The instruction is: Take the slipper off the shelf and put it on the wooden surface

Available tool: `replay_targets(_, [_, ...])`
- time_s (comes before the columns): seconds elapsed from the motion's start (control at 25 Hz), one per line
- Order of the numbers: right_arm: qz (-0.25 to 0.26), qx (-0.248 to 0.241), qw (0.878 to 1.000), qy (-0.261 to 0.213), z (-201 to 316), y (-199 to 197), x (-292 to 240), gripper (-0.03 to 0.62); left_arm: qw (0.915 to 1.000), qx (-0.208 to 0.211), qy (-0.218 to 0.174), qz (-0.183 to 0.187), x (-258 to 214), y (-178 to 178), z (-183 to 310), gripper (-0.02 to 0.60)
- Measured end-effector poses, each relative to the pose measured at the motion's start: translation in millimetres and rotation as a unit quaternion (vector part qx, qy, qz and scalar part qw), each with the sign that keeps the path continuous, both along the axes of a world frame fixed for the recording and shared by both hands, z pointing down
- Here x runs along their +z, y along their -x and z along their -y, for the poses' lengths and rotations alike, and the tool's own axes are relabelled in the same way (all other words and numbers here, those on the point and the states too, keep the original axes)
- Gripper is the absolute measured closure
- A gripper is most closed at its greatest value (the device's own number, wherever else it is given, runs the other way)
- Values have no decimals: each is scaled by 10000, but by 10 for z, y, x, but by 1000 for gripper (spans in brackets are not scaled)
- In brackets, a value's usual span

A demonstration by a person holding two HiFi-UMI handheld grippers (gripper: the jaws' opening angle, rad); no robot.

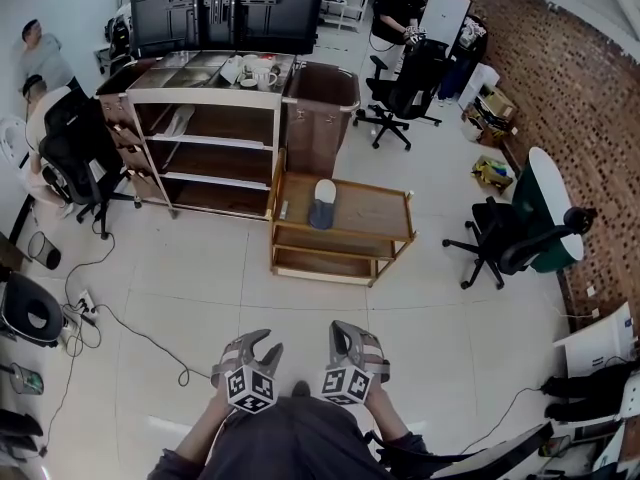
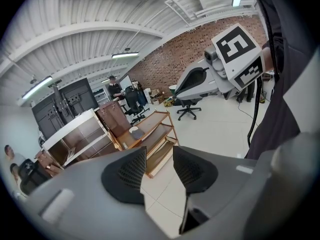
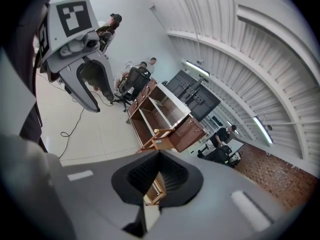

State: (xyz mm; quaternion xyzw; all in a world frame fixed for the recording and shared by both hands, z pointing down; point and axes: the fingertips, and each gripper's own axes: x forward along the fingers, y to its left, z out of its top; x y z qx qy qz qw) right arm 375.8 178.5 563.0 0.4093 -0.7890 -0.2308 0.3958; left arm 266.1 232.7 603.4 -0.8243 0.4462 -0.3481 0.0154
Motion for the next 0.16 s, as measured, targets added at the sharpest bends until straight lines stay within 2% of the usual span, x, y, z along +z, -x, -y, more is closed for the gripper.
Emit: replay_targets(0.16, [-35,-52,10000,-32,32,-9,29,592,10000,-3,-1,7,-11,1,21,394])
